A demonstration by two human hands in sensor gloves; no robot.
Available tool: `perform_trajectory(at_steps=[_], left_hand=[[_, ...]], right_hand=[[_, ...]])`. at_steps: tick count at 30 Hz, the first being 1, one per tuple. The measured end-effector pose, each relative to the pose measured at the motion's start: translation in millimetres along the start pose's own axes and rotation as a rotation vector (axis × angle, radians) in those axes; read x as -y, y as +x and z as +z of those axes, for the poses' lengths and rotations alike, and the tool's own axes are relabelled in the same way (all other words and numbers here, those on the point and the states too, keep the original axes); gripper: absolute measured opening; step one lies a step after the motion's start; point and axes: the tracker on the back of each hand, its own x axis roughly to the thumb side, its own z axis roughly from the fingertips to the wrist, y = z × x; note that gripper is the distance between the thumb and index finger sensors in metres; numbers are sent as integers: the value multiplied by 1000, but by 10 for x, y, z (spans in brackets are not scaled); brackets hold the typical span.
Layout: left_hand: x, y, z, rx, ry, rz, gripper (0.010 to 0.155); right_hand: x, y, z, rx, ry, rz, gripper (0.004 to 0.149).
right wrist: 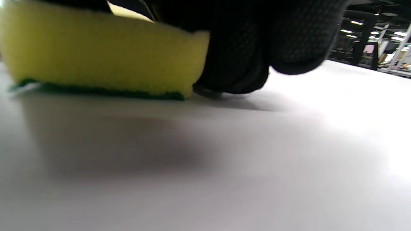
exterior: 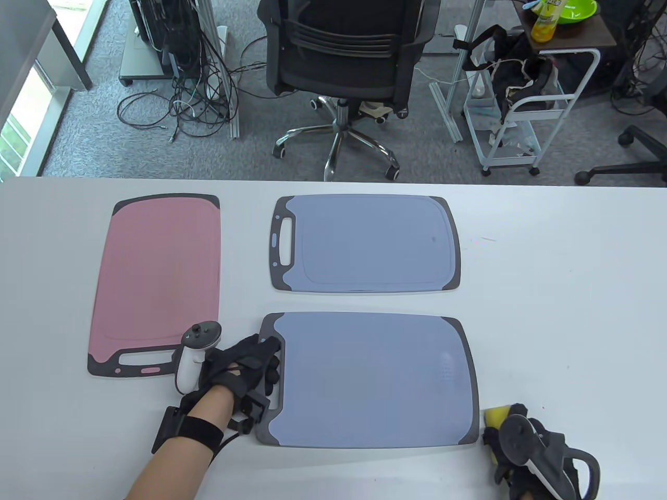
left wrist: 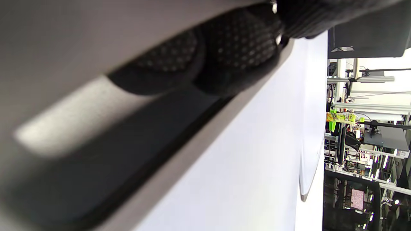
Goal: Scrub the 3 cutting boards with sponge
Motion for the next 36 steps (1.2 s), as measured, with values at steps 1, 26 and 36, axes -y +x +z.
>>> perform_trajectory(at_steps=[1,26,36], left_hand=[[-18,-9,3,-4,-23,15,59],[63,231,1275,1054,177,-1275,42],[511,79,1084,1098,420,-1596,43]], right_hand=[[9,-34,-16,-17,2,-43,77],[74,-59,-10,8,-100,-203,77],[70,-82,17,-20,-95,-219,77]])
